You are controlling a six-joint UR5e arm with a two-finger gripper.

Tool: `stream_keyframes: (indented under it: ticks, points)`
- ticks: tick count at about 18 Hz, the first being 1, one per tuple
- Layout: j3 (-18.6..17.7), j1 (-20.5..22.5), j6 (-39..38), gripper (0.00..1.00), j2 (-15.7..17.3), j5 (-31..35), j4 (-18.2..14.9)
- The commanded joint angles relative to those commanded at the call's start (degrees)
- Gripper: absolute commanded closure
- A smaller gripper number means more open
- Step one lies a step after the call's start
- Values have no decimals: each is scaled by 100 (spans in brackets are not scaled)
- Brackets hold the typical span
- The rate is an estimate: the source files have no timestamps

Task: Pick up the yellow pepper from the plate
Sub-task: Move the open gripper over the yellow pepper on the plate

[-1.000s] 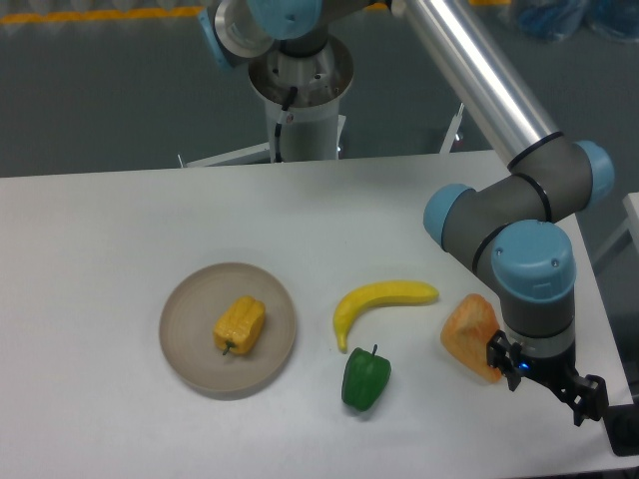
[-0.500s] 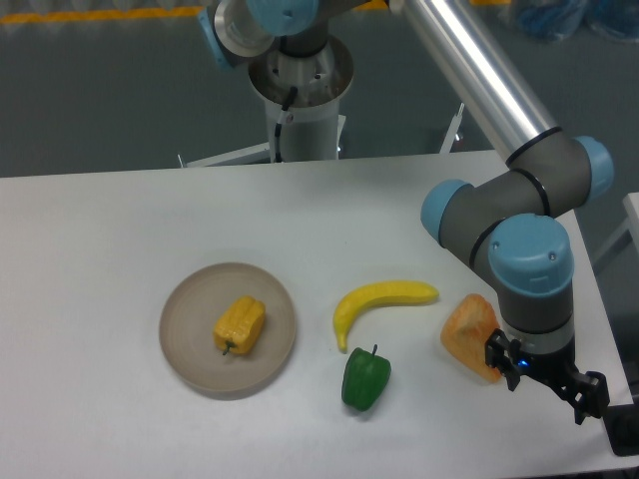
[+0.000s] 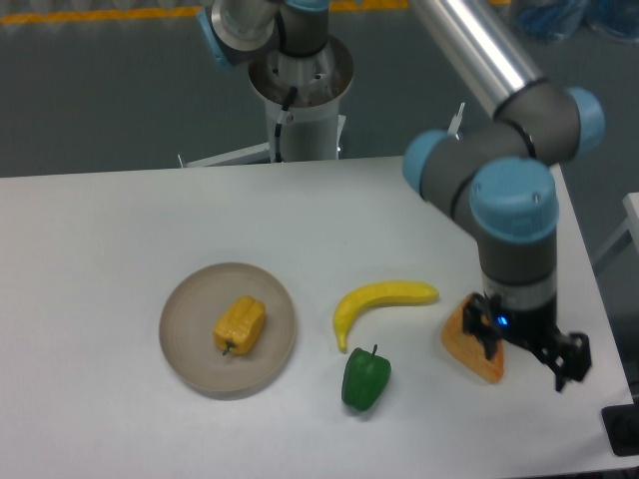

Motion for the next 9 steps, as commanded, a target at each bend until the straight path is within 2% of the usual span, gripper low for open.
stream_keyframes:
  ticks: [4,5,7,9]
  points:
    - [-553,9,-518,0,528,-379,-115]
    - [-833,-26,-719,0,642,-537,-89]
    - [-1204,-79,-1175,0,835,-905,51]
    - [-1398,-123,-1519,0,898,-969,60]
